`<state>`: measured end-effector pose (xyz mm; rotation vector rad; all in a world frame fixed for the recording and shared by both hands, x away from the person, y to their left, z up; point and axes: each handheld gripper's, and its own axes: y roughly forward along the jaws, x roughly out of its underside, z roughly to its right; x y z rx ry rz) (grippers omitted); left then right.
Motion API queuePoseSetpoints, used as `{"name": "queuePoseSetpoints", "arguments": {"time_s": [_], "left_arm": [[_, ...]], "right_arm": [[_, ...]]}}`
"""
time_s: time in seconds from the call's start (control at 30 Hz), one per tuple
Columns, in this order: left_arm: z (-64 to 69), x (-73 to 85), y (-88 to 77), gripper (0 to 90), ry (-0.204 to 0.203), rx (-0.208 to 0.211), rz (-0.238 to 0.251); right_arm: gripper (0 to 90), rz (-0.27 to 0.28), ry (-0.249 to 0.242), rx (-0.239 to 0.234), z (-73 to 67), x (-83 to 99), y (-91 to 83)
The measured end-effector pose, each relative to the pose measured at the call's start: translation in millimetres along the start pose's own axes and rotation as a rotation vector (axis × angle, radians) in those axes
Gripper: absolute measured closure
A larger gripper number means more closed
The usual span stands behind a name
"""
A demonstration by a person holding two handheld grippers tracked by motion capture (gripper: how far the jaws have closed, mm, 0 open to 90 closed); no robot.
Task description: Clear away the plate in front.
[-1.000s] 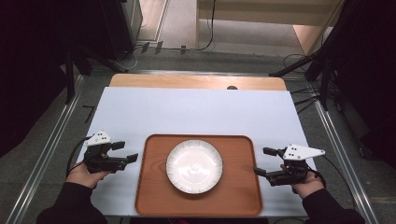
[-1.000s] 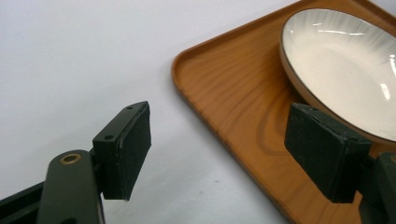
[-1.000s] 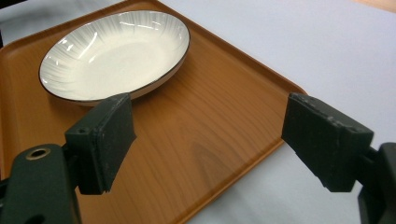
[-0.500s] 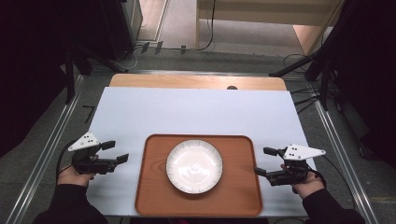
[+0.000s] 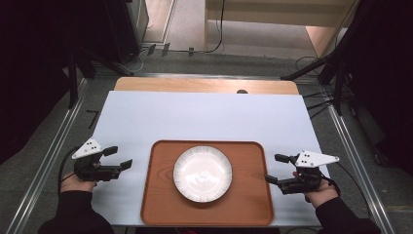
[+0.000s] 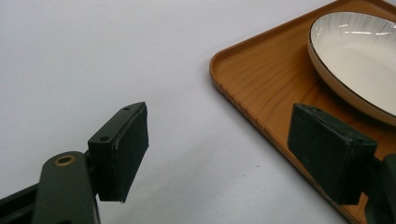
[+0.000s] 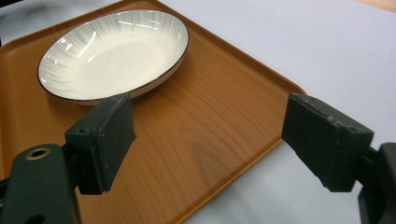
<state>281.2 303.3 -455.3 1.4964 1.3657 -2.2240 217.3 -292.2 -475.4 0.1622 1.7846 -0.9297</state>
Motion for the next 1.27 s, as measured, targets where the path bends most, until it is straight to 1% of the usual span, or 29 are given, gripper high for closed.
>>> {"name": "queuePoseSetpoints", "arguments": {"time_s": [0.27, 0.5, 0.8, 0.93, 1.1, 1.17, 1.27], "left_arm": [[1.6, 0.0, 1.9, 21.4, 0.007, 0.017, -0.016], [1.4, -0.1, 1.6, 21.4, 0.004, 0.014, -0.017], [2.2, -0.4, 2.4, 21.4, 0.008, 0.025, -0.029], [2.8, -0.6, 2.4, 21.4, 0.009, 0.03, -0.025], [2.3, -0.2, 2.4, 21.4, 0.007, 0.029, -0.026], [2.0, -0.3, 2.4, 21.3, 0.011, 0.025, -0.035], [1.8, 0.1, 3.0, 21.2, 0.006, 0.019, -0.037]], "right_arm": [[17.7, -0.001, 0.001, 0.001, 0.0, 0.1, 0.0], [17.7, -0.001, 0.001, 0.001, 0.1, 0.1, 0.0], [17.7, -0.002, 0.002, 0.001, 0.0, 0.1, 0.2], [17.7, -0.008, 0.007, -0.003, -0.4, 0.3, 0.7], [17.7, -0.007, 0.009, -0.002, -0.4, 0.3, 0.7], [17.7, -0.007, 0.01, -0.002, -0.5, 0.2, 0.7], [17.7, -0.005, 0.005, 0.0, -0.3, 0.2, 0.6]]}}
